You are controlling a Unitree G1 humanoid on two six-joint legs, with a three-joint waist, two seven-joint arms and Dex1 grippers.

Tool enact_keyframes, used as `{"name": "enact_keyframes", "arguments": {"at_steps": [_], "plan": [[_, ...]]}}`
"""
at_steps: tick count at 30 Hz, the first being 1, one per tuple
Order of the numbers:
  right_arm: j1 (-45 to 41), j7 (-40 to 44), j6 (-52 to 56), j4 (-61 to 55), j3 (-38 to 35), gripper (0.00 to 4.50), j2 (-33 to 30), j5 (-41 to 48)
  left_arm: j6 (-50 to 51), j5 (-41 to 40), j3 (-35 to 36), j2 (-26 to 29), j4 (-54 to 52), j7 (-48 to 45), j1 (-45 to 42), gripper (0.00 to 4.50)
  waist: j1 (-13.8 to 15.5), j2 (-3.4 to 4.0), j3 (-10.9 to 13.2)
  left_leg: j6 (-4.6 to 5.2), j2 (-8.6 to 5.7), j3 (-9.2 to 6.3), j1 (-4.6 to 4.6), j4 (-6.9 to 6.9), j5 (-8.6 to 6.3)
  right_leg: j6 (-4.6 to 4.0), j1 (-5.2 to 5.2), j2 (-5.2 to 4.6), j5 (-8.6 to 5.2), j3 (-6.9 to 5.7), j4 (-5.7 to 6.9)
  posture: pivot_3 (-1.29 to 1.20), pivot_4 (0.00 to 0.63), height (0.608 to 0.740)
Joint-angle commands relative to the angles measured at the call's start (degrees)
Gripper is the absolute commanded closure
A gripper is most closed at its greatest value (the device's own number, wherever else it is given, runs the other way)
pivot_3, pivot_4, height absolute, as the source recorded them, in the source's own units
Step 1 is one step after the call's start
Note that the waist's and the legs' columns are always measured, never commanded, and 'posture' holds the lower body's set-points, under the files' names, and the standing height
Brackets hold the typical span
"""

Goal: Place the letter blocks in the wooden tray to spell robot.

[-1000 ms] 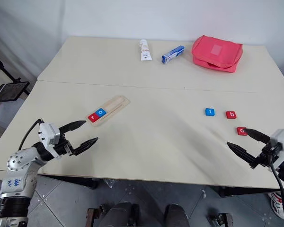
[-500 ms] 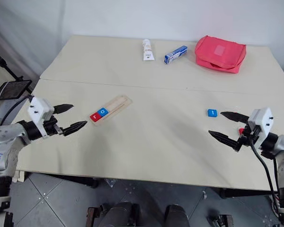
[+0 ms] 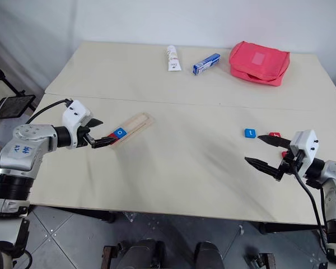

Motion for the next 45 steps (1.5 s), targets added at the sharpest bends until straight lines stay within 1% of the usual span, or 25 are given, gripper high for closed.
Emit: {"name": "enact_keyframes", "arguments": {"at_steps": [1,8,16,20,28,31,33,39,43,45], "plan": [[-0.8,0.9,-1.2,0.1,-0.4,0.03,-0.4,0.1,1.4,2.3,-1.9,0.3,0.7,-0.8,-1.9,0.00,0.0,-0.01,0.0,0.00,0.01,0.00,0.00,0.00,0.00,0.00,-0.01,0.00,0.00,0.00,0.00,0.00,0.150,0.740],[-2.1,1.8,-2.0,2.1,-0.1,0.03,-0.3,-0.5,2.2,5.3,-5.3,-2.2,5.7,-0.9,-5.6,0.00,0.1,-0.03,0.0,0.00,0.01,-0.02,-0.07,0.10,0.00,0.00,-0.01,0.00,0.00,0.00,0.00,0.00,0.150,0.740],[-2.3,2.0,-2.3,2.4,0.0,0.03,-0.3,-0.6,1.2,7.0,-6.4,-4.4,9.5,-1.3,-7.2,0.00,0.2,-0.03,0.0,0.01,0.00,-0.06,-0.09,0.24,0.00,0.00,0.01,-0.01,0.00,0.00,0.10,0.00,0.150,0.740],[-2.3,2.0,-2.2,2.4,0.1,0.03,-0.4,-0.8,2.6,8.4,-8.1,-5.9,11.8,-2.0,-8.4,0.00,0.4,-0.03,0.0,0.01,-0.01,-0.09,-0.09,0.39,-0.01,0.00,0.05,-0.02,0.00,0.00,0.16,0.00,0.150,0.740],[-2.0,1.6,-2.0,1.8,-0.1,0.03,-0.3,-1.1,7.5,10.7,-10.1,-7.1,11.9,-2.6,-8.7,0.00,0.4,-0.01,0.0,0.03,-0.03,-0.10,-0.08,0.46,-0.02,0.00,0.08,-0.04,0.00,0.03,0.21,0.00,0.150,0.740],[-2.0,1.4,-1.9,1.6,-0.1,0.00,-0.2,-1.1,7.6,11.9,-10.8,-7.0,12.1,-1.8,-7.9,0.56,0.4,0.03,0.0,0.03,-0.03,-0.09,-0.06,0.46,-0.02,0.00,0.09,-0.04,0.00,0.03,0.22,0.00,0.150,0.740],[-1.8,1.3,-1.9,1.4,-0.1,0.00,-0.2,-1.0,7.4,11.6,-10.8,-7.0,11.7,-2.3,-7.2,1.10,0.3,0.06,0.0,0.03,-0.03,-0.09,-0.04,0.48,-0.02,0.00,0.12,-0.04,0.00,0.05,0.23,0.00,0.150,0.740],[-1.9,1.0,-1.5,1.0,-0.1,0.00,-0.4,-0.9,4.0,12.3,-10.9,-7.3,11.4,-2.4,-7.5,1.10,0.3,0.10,-0.1,0.03,-0.02,-0.07,-0.02,0.57,-0.02,0.00,0.17,-0.04,0.00,0.09,0.24,0.00,0.150,0.740],[-2.5,1.3,-1.3,1.2,0.0,0.00,-0.8,-1.0,3.0,11.9,-11.5,-7.2,6.7,-5.2,-7.7,1.10,0.3,0.10,-0.1,0.04,-0.03,-0.08,-0.03,0.59,-0.02,0.00,0.18,-0.04,0.00,0.10,0.23,0.00,0.150,0.740],[-2.8,1.7,-1.3,1.4,0.1,0.00,-1.1,-1.0,3.9,11.7,-12.6,-7.4,2.2,-7.1,-7.5,1.10,0.4,0.10,-0.1,0.05,-0.03,-0.09,-0.05,0.59,-0.03,0.00,0.16,-0.04,0.00,0.10,0.23,0.00,0.150,0.740]]}}
